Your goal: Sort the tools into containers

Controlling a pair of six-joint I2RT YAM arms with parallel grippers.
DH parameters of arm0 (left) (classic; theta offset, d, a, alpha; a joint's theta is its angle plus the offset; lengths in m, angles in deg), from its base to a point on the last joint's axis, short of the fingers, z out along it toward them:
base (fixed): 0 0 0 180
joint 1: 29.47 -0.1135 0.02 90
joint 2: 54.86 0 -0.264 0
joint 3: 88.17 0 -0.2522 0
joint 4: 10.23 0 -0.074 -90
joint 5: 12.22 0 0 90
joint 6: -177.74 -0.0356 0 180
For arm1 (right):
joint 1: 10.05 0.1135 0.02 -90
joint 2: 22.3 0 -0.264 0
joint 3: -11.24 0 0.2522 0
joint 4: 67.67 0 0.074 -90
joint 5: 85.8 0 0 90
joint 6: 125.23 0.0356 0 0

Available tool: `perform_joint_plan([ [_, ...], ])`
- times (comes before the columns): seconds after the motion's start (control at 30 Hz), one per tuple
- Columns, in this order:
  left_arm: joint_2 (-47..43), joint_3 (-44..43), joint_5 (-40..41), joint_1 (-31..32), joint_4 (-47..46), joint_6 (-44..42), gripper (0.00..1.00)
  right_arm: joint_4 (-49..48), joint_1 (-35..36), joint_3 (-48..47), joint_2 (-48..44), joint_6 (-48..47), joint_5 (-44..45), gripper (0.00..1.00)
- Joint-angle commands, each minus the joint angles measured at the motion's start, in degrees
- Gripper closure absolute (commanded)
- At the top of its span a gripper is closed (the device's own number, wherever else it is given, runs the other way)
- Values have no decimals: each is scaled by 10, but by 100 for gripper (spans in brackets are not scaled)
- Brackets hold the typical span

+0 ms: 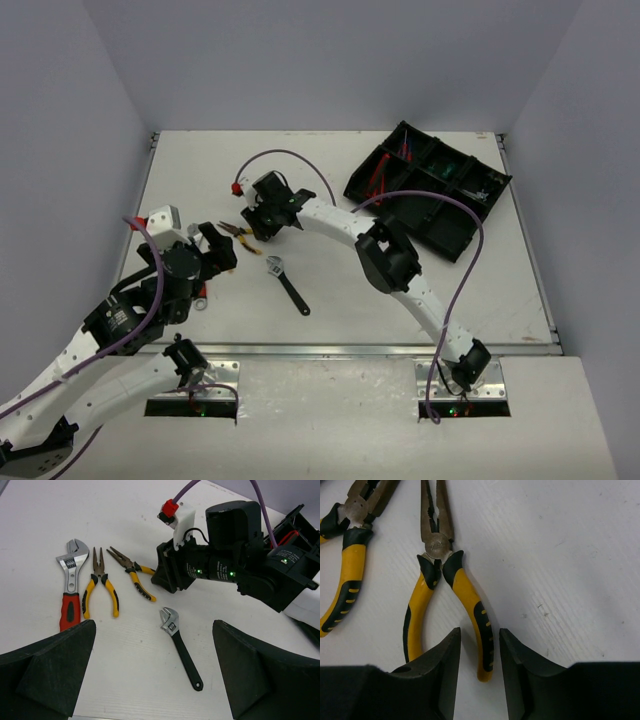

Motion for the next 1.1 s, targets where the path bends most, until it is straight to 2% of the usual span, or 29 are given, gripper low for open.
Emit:
perform_joint_plan([
  [0.0, 2, 3, -3, -4, -25, -10, 0, 10, 5, -33, 25, -29, 1, 62],
  [0.1, 1, 4, -2, -4, -25, -9, 0, 11, 5, -40, 35, -30, 12, 64],
  [0.2, 1, 3, -2, -5, -26, -10, 0, 17, 7, -39, 43, -24, 28, 75],
  [0.23, 2, 3, -2, -5, -25, -10, 0, 18, 8, -34, 44, -22, 49, 83],
  [0.33, 1, 3, -3, -5, -24, -10, 0, 16, 8, -6, 24, -12, 75, 98],
  [0.37, 0, 3, -3, -5, -25, -10, 0, 9, 9, 15, 15, -7, 87, 100],
  [0.5, -1, 4, -4, -4, -26, -10, 0, -12, 8, 83, -52, 24, 110, 100],
  [0.63, -4, 4, -4, -4, -26, -11, 0, -10, 2, 102, -101, 65, 116, 100],
  [0.73, -8, 4, -4, -4, -25, -10, 0, -15, -6, 123, -145, 86, 106, 100],
  [0.83, -14, 4, -4, -3, -25, -10, 0, -44, -24, 183, -212, 124, 86, 100],
  [1.07, -22, 4, -5, -4, -26, -10, 0, -88, -50, 281, -307, 129, 101, 100],
])
